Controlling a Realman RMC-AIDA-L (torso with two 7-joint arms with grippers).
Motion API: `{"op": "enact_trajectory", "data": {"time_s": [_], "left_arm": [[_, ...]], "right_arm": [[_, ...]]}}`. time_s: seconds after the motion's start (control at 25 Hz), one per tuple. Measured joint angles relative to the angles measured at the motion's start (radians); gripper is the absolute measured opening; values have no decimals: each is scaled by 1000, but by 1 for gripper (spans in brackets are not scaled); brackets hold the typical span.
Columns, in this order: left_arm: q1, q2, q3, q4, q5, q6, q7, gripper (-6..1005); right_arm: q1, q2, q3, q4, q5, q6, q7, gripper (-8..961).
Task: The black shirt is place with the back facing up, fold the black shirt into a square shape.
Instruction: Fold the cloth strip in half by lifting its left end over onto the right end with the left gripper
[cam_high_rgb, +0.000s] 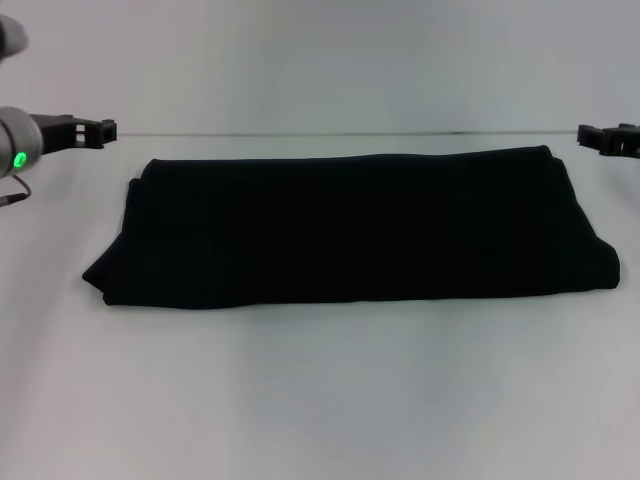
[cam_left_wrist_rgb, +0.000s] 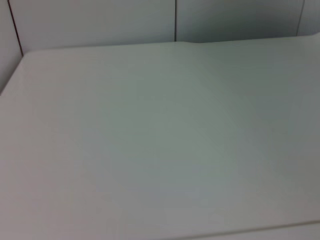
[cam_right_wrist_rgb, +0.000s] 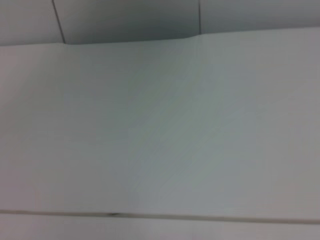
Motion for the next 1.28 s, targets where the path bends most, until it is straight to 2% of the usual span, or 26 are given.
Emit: {"op": "enact_trajectory", "data": {"time_s": [0.08, 0.16, 0.36, 0.52, 0.56, 0.68, 0.88, 1.28], "left_arm": [[19, 6, 0, 46, 0, 87, -44, 401], [45, 15, 1, 120, 1, 249, -96, 484], [97, 33, -4, 263, -2, 626, -142, 696], [139, 31, -3, 342, 0, 776, -160, 874], [154, 30, -1, 360, 1, 801, -169, 876], [193, 30, -2, 385, 3, 820, -190, 883], [234, 25, -10, 388, 15, 802, -204, 893], [225, 18, 15, 322, 25, 797, -197, 893]], "right_arm": [[-30, -2, 2, -42, 5, -88, 32, 517], [-61, -3, 2, -81, 12, -182, 65, 617], [-155, -19, 3, -166, 57, -445, 133, 688], [-224, -44, 3, -181, 127, -601, 146, 688], [-239, -49, 3, -181, 145, -624, 146, 688], [-275, -59, 3, -178, 174, -644, 147, 688], [-291, -58, 0, -176, 177, -644, 147, 689], [-293, -50, -2, -172, 174, -624, 138, 689]]}}
